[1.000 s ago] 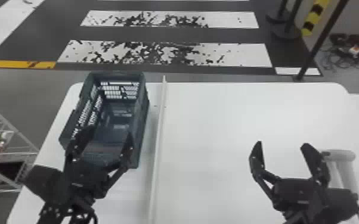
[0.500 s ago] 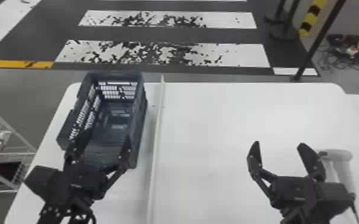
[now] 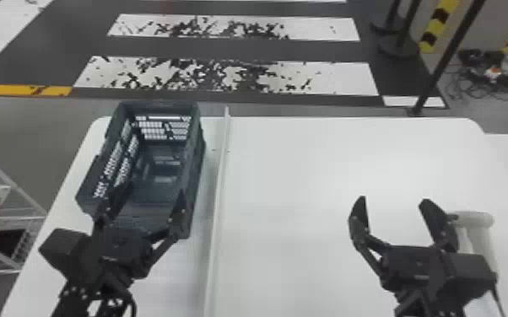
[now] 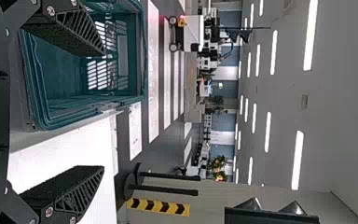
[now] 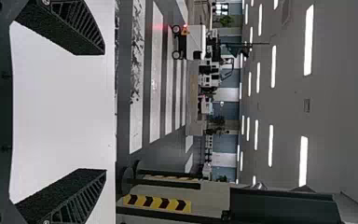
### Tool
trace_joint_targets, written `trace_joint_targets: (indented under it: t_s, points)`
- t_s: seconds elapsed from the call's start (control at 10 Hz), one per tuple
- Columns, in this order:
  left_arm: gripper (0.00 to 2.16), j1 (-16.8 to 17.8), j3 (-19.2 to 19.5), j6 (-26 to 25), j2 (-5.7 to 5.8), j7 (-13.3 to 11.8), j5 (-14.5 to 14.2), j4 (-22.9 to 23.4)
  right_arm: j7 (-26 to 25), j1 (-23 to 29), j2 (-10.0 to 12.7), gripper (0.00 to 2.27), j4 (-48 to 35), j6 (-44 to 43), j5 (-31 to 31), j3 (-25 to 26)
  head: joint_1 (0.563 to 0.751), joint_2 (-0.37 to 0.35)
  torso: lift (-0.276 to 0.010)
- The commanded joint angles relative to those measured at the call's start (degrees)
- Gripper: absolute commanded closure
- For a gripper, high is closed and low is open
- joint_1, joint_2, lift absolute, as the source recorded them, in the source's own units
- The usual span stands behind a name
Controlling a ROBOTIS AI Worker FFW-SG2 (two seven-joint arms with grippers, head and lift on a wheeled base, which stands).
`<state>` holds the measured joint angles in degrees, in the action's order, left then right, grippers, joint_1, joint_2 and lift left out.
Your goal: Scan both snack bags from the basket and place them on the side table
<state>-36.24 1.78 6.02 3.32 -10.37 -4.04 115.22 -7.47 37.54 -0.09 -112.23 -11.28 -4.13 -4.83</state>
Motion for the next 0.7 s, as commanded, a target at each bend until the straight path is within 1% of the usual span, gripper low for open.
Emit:
trace_joint_targets:
  t_s: [0.0, 0.6]
  points:
    - [0.14, 0.12, -0.02, -0.01, -0.15, 0.00, 0.00, -0.17, 0.00, -0.10, 0.14, 0.02, -0.01, 0.17, 0.00, 0.00, 0.695, 0.010, -0.075]
    - [0.14, 0.47, -0.02, -0.01, -0.15, 0.00, 0.00, -0.61, 0.00, -0.36, 0.14, 0.02, -0.10, 0.17, 0.00, -0.09, 0.695, 0.010, -0.075]
